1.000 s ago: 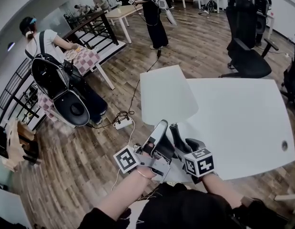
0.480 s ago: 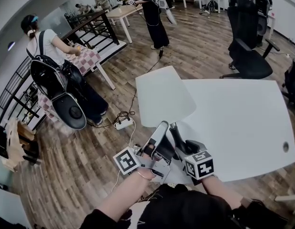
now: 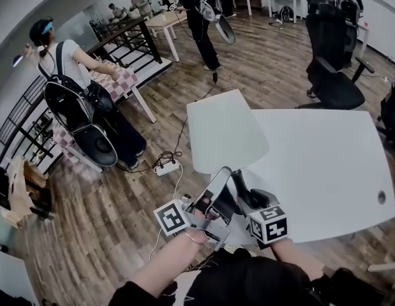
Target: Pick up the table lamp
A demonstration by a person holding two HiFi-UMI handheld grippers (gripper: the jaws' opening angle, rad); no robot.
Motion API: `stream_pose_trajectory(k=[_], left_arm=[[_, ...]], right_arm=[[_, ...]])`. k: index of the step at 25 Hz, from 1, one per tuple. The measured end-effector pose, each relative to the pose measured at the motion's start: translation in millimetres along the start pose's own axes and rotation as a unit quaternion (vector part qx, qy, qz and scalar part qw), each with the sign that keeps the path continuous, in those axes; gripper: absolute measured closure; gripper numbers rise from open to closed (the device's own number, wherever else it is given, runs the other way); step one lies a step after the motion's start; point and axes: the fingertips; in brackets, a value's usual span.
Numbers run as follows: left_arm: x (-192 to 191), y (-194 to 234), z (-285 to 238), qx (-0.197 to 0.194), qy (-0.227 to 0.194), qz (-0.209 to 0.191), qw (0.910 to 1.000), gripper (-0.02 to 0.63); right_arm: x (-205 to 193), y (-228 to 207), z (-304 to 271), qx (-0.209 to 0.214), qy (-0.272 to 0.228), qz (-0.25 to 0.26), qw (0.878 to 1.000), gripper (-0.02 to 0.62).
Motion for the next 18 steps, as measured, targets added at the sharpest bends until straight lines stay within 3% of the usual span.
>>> stream_pose_trajectory(k=[10,18], left_arm=[[-12,-69,-8,-0.055,0.025,-0.050,0.9969,0.584],[-49,-136,-18,-0.095,0.051,-0.088,0.9903,0.586]], right_arm=[[31,17,54,-0.004,-0.058,0.023,0.998,0.399],[42,30,116,-0.009,-0.106,0.030,0.994,0.399]])
Point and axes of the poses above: the fingertips, and each gripper's own axes: z backward along the fingers, y to its left, x out of its top, and after that the axes turned 6 degrees about y, right-handed
